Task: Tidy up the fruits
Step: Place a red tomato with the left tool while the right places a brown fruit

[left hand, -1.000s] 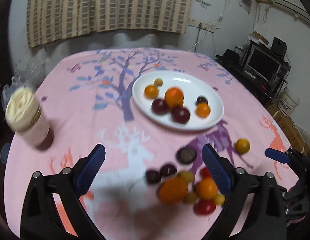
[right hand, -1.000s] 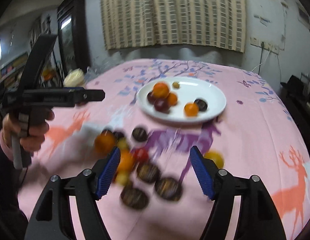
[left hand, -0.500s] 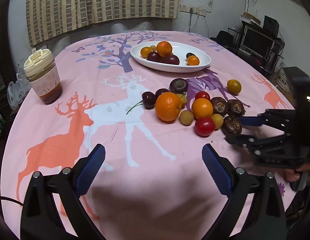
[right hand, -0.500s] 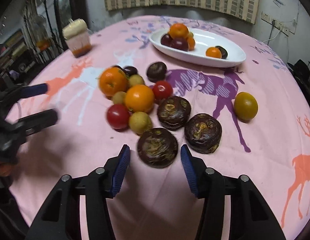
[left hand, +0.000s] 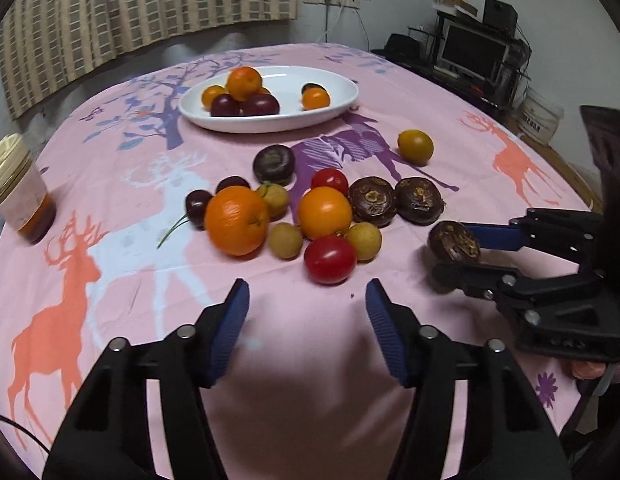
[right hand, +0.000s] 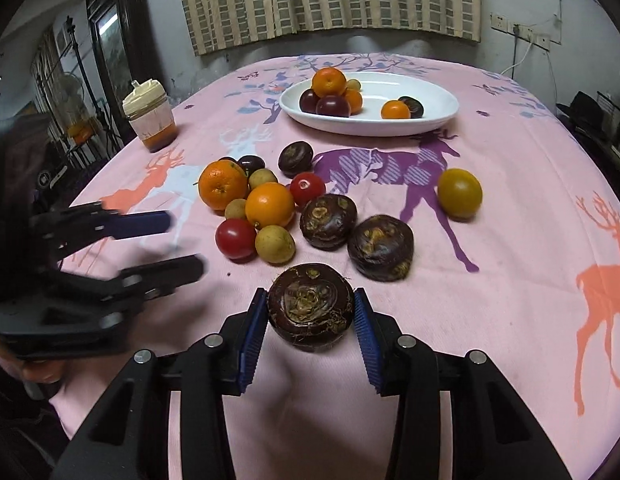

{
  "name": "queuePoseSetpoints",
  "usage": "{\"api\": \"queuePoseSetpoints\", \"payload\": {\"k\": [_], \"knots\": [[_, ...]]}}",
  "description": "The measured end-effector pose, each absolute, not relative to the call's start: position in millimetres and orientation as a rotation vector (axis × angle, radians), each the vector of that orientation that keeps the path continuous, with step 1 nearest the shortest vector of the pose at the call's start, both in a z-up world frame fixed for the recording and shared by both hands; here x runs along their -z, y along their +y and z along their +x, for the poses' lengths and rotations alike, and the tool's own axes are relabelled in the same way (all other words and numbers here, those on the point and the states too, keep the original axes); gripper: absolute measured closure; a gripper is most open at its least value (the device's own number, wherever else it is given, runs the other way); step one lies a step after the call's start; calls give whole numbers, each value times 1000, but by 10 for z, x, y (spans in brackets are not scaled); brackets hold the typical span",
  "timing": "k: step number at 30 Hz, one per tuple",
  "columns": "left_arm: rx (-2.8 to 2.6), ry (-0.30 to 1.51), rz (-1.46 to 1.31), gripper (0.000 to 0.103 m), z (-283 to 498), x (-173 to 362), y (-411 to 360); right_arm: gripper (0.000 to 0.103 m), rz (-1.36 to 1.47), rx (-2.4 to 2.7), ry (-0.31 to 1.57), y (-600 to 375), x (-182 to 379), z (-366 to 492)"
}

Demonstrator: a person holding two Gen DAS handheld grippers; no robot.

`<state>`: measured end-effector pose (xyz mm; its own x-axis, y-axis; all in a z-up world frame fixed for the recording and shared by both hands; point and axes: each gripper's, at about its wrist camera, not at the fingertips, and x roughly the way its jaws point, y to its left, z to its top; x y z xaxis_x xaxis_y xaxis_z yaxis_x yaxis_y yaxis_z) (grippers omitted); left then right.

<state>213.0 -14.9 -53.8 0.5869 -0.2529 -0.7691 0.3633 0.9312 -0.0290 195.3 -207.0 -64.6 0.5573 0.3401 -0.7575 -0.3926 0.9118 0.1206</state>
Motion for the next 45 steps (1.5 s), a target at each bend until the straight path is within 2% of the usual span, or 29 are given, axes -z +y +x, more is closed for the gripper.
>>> {"api": "queuePoseSetpoints", "payload": {"k": [5, 8, 18, 24, 29, 35, 39, 40, 41, 42, 43, 44, 45], "knots": [[398, 916, 59, 55, 2326, 568, -178, 60, -17, -442, 879, -2163, 651, 1953], [412, 935, 50, 68, 2389, 587, -205, 59, 5, -450, 882, -2197, 653, 1961], [425, 960, 78, 73, 2405, 647, -321, 59, 79, -464, 888, -2315, 674, 1971], [502, 926, 33, 73, 2453, 226, -136, 59, 87, -477, 792, -2395, 357, 2144], [439, 825, 56, 73, 3170, -238, -157, 59, 105, -414, 646, -2394, 3, 2850], [339, 853, 65, 73, 4361, -162, -396, 59, 138, -344, 752, -2280, 172, 4031], [292, 900, 89, 72, 4824, -40, -540, 59, 91, -313, 786, -2225, 339, 4330], [280, 923, 90, 68, 4892, -2, -565, 52, 89, -313, 791, -2222, 356, 4361], [256, 938, 87, 48, 4909, 5, -564, 44, 87, -316, 793, -2223, 363, 4361], [243, 935, 78, 35, 4886, -14, -554, 36, 79, -309, 788, -2237, 344, 4328], [243, 896, 59, 18, 4818, -76, -500, 36, 73, -308, 771, -2280, 303, 4248], [245, 844, 51, 13, 4734, -136, -452, 36, 65, -320, 755, -2300, 255, 4182], [238, 802, 65, 11, 4593, -212, -413, 36, 46, -346, 742, -2318, 190, 4054]]}}
